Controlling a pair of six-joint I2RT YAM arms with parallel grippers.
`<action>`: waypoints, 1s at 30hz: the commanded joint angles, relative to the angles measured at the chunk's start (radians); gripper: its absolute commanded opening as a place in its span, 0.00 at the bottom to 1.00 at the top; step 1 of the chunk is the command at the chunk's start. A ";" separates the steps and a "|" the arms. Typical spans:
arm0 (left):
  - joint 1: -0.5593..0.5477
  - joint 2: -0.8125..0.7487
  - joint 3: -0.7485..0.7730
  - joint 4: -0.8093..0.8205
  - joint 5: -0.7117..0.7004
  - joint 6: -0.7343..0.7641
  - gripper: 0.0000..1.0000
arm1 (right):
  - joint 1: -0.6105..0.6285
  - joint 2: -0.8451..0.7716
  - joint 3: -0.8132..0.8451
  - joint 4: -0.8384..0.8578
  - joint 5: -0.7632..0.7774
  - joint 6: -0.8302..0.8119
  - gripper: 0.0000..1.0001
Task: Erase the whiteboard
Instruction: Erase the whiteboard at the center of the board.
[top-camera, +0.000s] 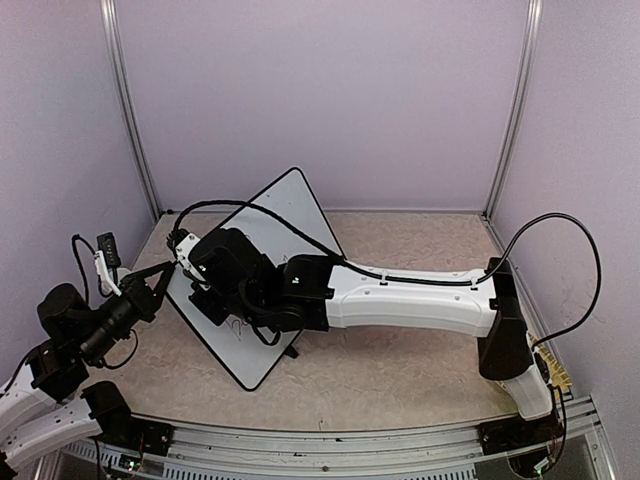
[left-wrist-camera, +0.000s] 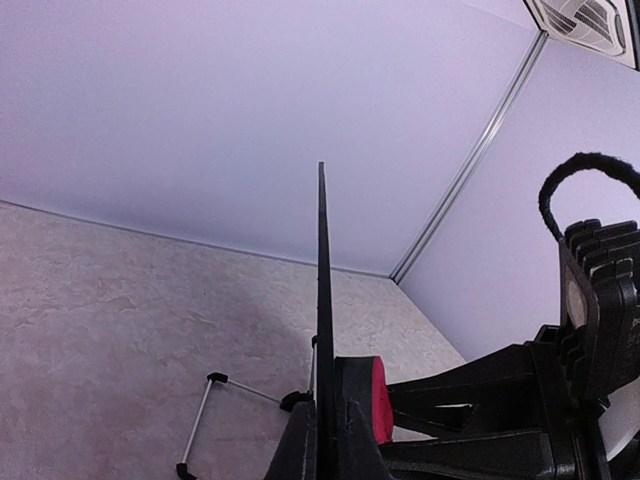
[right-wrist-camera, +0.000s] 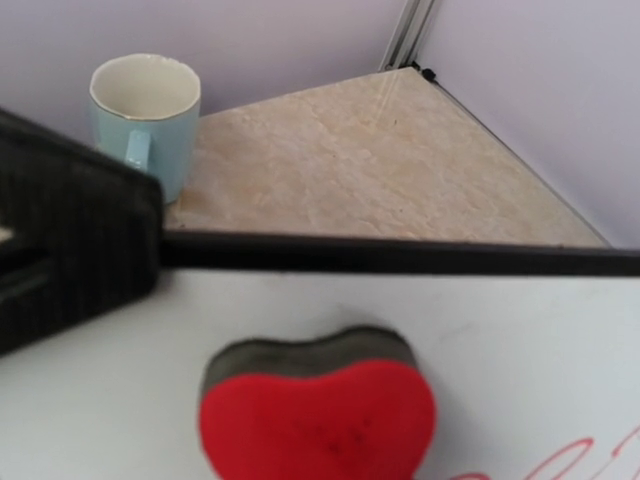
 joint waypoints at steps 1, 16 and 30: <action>-0.032 0.032 -0.023 -0.046 0.071 0.012 0.00 | -0.001 0.017 -0.021 -0.031 -0.014 0.012 0.15; -0.090 0.104 -0.030 0.003 0.071 0.021 0.00 | -0.001 -0.212 -0.436 0.021 -0.006 0.109 0.14; -0.226 0.222 -0.029 0.083 -0.029 0.003 0.00 | -0.037 -0.539 -0.684 0.074 0.081 0.183 0.15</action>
